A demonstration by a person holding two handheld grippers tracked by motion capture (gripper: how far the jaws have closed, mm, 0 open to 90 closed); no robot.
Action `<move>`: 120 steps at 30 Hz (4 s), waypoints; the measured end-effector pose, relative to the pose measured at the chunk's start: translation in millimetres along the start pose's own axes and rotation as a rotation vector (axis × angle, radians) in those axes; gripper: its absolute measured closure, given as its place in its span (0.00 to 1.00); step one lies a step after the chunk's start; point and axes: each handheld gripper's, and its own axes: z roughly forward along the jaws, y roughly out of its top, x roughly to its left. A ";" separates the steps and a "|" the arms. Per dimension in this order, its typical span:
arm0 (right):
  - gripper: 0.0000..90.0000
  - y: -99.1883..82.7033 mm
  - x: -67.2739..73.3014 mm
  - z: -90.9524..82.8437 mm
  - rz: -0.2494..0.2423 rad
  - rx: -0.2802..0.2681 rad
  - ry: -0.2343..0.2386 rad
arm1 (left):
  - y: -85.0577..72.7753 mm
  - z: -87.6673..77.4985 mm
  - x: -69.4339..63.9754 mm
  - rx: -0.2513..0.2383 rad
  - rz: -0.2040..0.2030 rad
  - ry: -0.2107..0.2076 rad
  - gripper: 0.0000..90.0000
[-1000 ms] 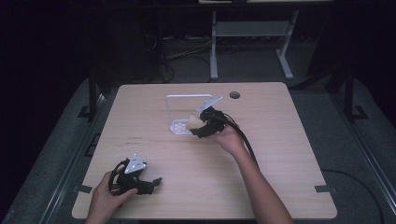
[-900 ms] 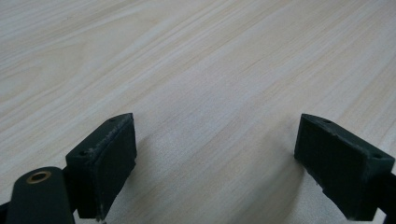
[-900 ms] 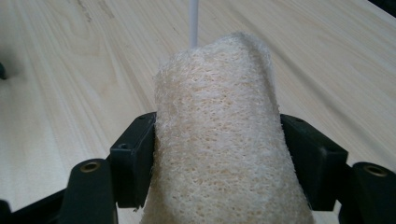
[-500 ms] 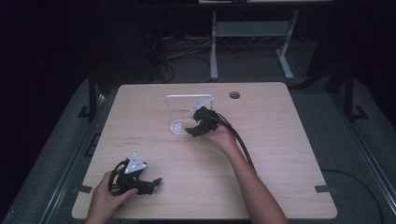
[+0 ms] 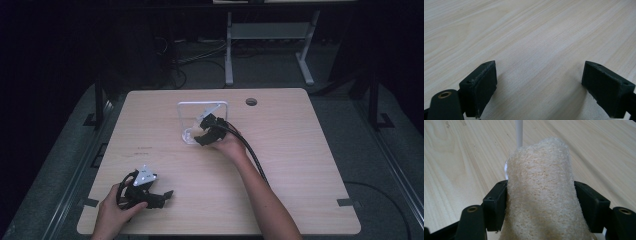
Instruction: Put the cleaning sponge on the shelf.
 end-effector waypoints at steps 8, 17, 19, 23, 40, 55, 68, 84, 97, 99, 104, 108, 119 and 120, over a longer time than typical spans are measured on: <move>0.35 1.0 -0.4 8.6 -0.003 0.011 -0.011 | 0.0 0.0 0.0 0.000 0.000 0.000 0.14; 0.35 0.8 -3.0 12.8 0.002 0.024 -0.020 | 0.0 0.0 0.0 0.000 -0.001 0.000 0.14; 0.35 0.3 -3.1 14.0 0.007 0.024 -0.014 | 0.0 0.0 0.0 0.000 0.000 0.000 0.14; 0.34 0.2 -3.1 14.6 0.016 0.022 -0.006 | 0.0 0.0 0.0 0.000 0.000 0.000 0.14; 0.30 8.0 9.3 -20.3 -0.013 -0.054 -0.007 | 0.0 0.0 0.0 0.000 0.000 0.000 0.14; 0.99 -11.4 26.0 -49.0 -0.015 -0.057 0.124 | 0.0 0.0 0.1 0.001 0.001 0.001 0.14; 1.00 -25.6 24.3 -27.2 -0.001 0.007 0.151 | 0.0 0.1 0.0 -0.001 -0.001 0.000 0.14; 1.00 -33.8 7.5 -18.0 0.035 0.033 0.101 | -0.1 0.2 0.0 -0.002 -0.001 0.000 0.13; 1.00 -38.5 0.6 -18.6 0.050 0.033 0.083 | -0.1 0.2 0.0 -0.002 -0.001 0.000 0.14; 1.00 -39.1 2.6 -20.0 0.040 0.025 0.088 | 0.0 0.0 0.0 0.000 -0.001 0.000 0.14; 0.92 -42.2 6.9 -28.9 0.033 0.009 0.101 | 0.0 0.0 0.1 0.001 0.001 0.000 0.13; 0.75 -45.7 11.2 -38.8 0.025 0.015 0.093 | 0.0 0.0 0.2 0.001 0.001 0.001 0.13; 0.40 -61.1 10.5 -70.3 0.068 -0.007 0.050 | 0.1 -0.1 0.3 0.001 0.003 0.000 0.14; 0.36 -62.3 10.4 -71.6 0.075 -0.005 0.049 | 0.1 -0.1 0.3 0.001 0.002 0.000 0.14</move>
